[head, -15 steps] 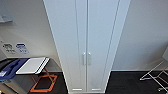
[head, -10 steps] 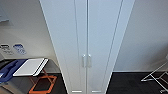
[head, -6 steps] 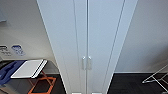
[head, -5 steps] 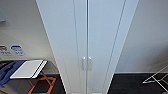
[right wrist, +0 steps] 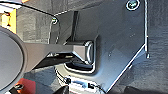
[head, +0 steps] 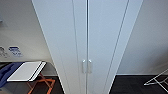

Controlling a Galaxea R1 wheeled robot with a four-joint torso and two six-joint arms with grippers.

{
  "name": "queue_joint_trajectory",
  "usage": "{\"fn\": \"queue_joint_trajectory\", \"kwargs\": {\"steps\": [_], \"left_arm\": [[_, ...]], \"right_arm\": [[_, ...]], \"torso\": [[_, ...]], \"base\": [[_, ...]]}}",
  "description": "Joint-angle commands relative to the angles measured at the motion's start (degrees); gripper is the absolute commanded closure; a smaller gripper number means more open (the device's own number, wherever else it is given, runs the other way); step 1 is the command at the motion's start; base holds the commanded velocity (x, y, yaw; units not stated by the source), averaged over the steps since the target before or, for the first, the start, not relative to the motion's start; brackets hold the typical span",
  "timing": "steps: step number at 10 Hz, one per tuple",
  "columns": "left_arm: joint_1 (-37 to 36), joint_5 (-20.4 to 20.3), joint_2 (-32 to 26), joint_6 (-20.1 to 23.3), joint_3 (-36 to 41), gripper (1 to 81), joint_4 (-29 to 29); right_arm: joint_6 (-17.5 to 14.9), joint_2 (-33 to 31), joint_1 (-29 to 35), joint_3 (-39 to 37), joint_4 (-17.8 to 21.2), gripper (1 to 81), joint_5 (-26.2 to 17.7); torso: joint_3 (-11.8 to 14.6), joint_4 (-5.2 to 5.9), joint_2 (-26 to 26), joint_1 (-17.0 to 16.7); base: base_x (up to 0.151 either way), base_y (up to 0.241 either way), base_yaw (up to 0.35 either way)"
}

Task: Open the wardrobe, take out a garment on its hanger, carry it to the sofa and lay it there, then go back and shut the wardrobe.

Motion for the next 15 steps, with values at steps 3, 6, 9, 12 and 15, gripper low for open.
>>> {"fn": "queue_joint_trajectory", "kwargs": {"steps": [3, 6, 9, 12, 15], "left_arm": [[-1.0, 3.7, -0.7, 0.0, 1.2, 1.0, 0.7], [-1.0, 3.7, -0.8, 0.0, 1.2, 1.0, 0.6], [-1.6, 3.8, -2.5, -0.4, 3.3, 1.0, 0.6], [-5.6, 4.0, -10.9, -0.5, 12.4, 1.0, 0.3], [-10.6, 4.4, -19.1, -0.9, 22.6, 1.0, -0.1]], "right_arm": [[0.0, -1.2, 1.3, 0.1, -1.0, 1.0, -3.9], [0.1, -1.2, 1.9, 0.4, -0.5, 1.0, -4.2], [0.5, -2.9, 5.2, 4.1, -0.3, 1.0, -5.4], [0.6, -11.5, 12.1, 16.7, -0.2, 1.0, -5.5], [1.5, -18.3, 19.9, 27.7, 0.9, 1.0, -7.4]], "torso": [[0.0, 0.00, 0.0, 0.0], [0.0, 0.00, 0.0, 0.0], [0.0, 0.00, 0.0, 0.0], [0.0, 0.00, 0.0, 0.0], [0.0, 0.00, 0.0, 0.0]], "base": [[0.086, 0.000, 0.000], [0.027, 0.000, 0.000], [0.000, 0.000, 0.000], [0.000, 0.000, 0.000], [0.000, 0.000, 0.000]]}}
